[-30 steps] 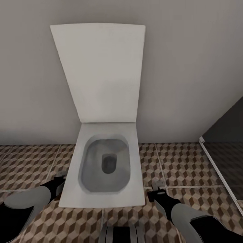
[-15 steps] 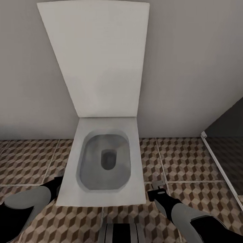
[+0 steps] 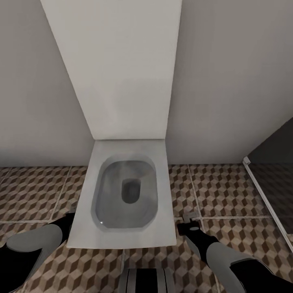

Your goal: Take the four mousetraps from the cabinet in the bathroom and place them on the bathroom floor. Make sure all four end up on the same floor surface, and ensure that at least two of them are either under or directly next to the same bathroom sink.

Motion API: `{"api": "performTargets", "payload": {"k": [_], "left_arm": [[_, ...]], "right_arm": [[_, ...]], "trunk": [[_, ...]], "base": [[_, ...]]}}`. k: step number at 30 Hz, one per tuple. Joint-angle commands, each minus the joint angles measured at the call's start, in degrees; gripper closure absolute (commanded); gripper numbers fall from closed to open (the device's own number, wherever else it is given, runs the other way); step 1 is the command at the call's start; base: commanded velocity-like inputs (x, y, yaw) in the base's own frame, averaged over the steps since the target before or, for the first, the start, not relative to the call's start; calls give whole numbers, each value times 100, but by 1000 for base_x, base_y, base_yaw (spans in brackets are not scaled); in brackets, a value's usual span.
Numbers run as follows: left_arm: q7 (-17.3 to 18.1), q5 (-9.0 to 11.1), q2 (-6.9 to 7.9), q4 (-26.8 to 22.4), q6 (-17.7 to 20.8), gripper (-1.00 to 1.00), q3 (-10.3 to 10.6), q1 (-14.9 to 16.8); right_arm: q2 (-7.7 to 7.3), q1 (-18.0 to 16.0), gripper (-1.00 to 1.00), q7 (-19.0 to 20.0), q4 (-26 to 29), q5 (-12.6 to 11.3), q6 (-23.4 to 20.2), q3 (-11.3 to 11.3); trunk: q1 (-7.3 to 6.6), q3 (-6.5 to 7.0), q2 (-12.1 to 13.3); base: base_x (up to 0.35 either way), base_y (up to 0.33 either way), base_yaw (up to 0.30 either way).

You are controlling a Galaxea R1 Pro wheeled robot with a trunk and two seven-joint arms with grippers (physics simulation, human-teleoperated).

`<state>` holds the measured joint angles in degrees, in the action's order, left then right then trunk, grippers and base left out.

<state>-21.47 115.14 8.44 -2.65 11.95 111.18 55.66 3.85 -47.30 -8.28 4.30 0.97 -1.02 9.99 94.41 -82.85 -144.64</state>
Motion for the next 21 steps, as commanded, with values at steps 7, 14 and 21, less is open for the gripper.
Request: {"api": "performTargets", "payload": {"k": [7, 14, 21], "left_arm": [[-12, 18, 0, -21, -10, 100, 47, 6], [-12, 5, 5, -23, -721, 100, 68, 6], [-9, 0, 11, -25, -921, 100, 65, 6]], "right_arm": [[16, -62, 100, -59, 1, 0, -4, 23], [36, -85, 100, -66, -29, -9, -5, 21], [68, -86, 100, -68, -34, -10, -12, 21]], "trunk": [[-1, -4, -2], [-1, -4, -2], [-1, -4, -2]], "base": [[0, 0, 0], [0, 0, 0], [0, 0, 0]]}}
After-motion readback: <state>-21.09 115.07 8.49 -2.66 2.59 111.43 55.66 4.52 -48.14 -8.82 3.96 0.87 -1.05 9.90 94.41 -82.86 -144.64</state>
